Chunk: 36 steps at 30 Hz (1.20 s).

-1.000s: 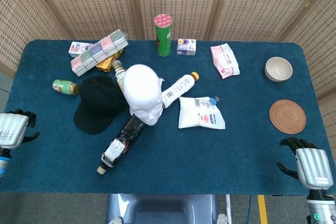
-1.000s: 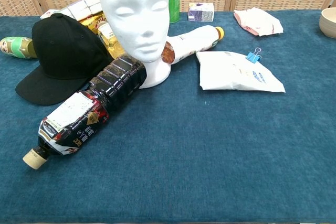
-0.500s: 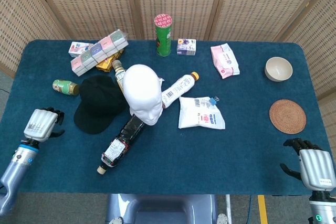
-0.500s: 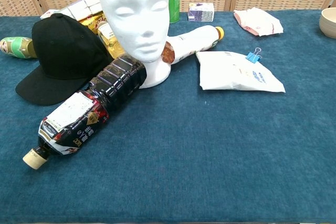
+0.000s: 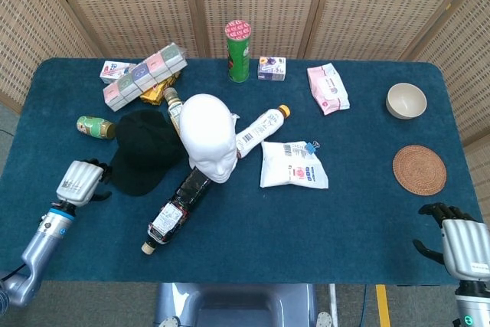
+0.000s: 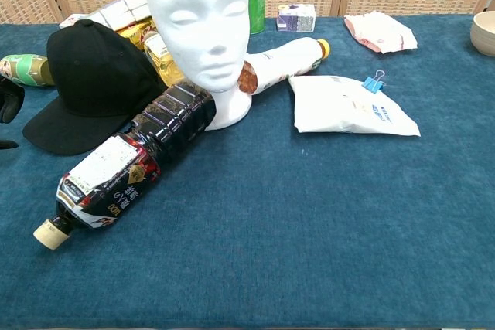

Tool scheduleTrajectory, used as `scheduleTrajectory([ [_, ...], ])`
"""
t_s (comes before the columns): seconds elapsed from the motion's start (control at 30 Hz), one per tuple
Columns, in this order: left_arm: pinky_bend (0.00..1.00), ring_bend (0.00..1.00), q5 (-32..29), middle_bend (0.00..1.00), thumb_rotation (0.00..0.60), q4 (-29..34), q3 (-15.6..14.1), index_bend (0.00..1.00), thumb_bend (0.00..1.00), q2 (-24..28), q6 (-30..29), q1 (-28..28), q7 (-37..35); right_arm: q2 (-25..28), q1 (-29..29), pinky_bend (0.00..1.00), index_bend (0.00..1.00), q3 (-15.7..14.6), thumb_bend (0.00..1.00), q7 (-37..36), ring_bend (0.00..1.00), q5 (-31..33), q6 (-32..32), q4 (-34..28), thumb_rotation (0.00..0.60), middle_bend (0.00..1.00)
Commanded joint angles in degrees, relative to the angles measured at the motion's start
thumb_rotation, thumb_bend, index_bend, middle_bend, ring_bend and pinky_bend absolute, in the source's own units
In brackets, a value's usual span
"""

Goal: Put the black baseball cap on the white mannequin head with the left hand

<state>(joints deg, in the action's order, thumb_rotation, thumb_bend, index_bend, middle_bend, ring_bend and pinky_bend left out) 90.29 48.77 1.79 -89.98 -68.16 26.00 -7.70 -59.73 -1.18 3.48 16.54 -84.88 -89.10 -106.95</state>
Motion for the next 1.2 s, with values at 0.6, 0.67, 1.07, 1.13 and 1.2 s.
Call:
scheduleTrajectory([
  [0.6, 0.62, 0.49, 0.9, 0.62, 0.600, -9.9, -1.3, 0.65, 0.09, -7.1, -2.3, 1.4, -4.6, 0.8, 0.9, 0.53, 0.40, 0.2, 0.08, 1.1, 0.43, 0.8, -0.7, -1.3, 0.600, 0.43],
  [0.67, 0.62, 0.49, 1.0, 0.62, 0.600, -10.8, -1.4, 0.65, 0.10, -7.7, -2.6, 1.5, -4.8, 0.9, 1.0, 0.53, 0.40, 0.2, 0.08, 1.0, 0.43, 0.8, -0.8, -1.3, 0.600, 0.43],
  [1.07, 0.62, 0.49, 1.2, 0.62, 0.600, -15.0, -0.5, 0.64, 0.18, -11.3, -6.7, 2.6, -8.9, 1.0, 1.9, 0.53, 0.40, 0.3, 0.08, -0.1, 0.43, 0.9, -2.0, -0.9, 0.600, 0.43],
  [1.13, 0.62, 0.48, 1.3, 0.62, 0.600, -15.7, -0.3, 0.65, 0.19, -11.8, -7.8, 2.7, -9.6, 1.0, 2.1, 0.53, 0.40, 0.3, 0.08, -0.3, 0.43, 0.9, -2.2, -0.8, 0.600, 0.43],
  [1.2, 0.62, 0.47, 1.3, 0.62, 0.600, -16.4, 0.1, 0.65, 0.20, -12.4, -9.0, 3.1, -10.5, 1.0, 2.2, 0.53, 0.40, 0.4, 0.08, -0.5, 0.43, 0.8, -2.5, -0.7, 0.600, 0.43],
])
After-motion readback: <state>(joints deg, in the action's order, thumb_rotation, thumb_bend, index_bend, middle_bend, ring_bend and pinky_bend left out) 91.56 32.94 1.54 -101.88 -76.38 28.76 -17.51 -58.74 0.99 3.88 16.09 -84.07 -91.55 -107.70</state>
